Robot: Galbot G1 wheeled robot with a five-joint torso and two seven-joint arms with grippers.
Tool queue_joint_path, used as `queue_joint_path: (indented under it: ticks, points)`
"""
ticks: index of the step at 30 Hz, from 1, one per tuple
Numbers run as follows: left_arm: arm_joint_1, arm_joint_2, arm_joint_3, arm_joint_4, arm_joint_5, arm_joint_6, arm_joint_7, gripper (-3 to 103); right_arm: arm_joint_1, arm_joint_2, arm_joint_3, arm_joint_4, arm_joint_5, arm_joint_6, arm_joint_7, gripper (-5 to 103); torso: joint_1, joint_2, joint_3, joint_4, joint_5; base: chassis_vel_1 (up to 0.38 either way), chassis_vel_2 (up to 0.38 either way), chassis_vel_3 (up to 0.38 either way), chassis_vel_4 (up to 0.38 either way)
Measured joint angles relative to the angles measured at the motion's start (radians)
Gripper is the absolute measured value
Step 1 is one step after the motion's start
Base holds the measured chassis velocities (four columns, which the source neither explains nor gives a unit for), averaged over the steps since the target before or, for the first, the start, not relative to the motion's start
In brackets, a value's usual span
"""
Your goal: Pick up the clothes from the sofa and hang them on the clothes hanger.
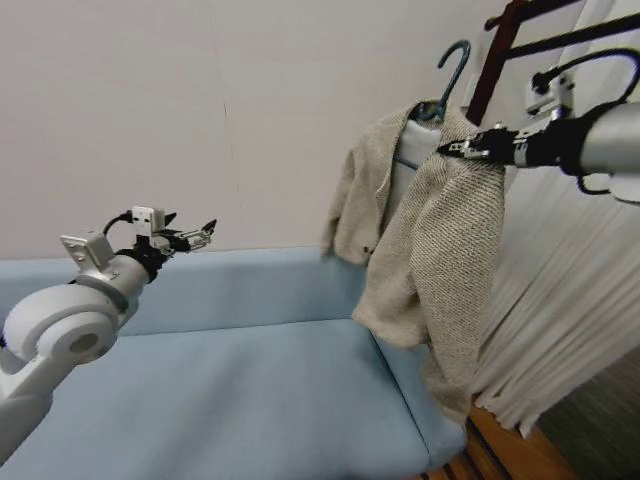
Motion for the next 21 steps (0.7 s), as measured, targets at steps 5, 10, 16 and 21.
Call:
queue_joint_path:
  ticks: [5,10,16,21]
  points:
    - [0.004,-0.031,0.023,-0.002,0.028,0.003,0.006,100,0.009,0.032,-0.030,-0.066,-0.071,-0.008,0.059,10,0.000,0.000,0.000,-0.0006,0.0006,0.000,0.000,0.000,0.000]
    - [0.002,-0.054,0.056,0.005,0.066,0.003,0.014,100,0.002,0.057,-0.092,-0.079,-0.336,0.015,0.084,10,0.000,0.000,0.000,-0.0003,0.0002,0.000,0.000,0.000,0.000]
    - [-0.014,-0.058,0.095,0.015,0.096,0.003,0.028,100,0.061,0.097,-0.182,-0.105,-0.472,0.056,0.175,10,0.000,0.000,0.000,0.0000,0.0003,0.000,0.000,0.000,0.000]
    - [-0.031,-0.061,0.120,0.027,0.110,0.002,0.035,100,0.171,0.054,-0.279,-0.131,-0.467,0.038,0.133,10,0.000,0.000,0.000,-0.0007,0.0004,0.000,0.000,0.000,0.000]
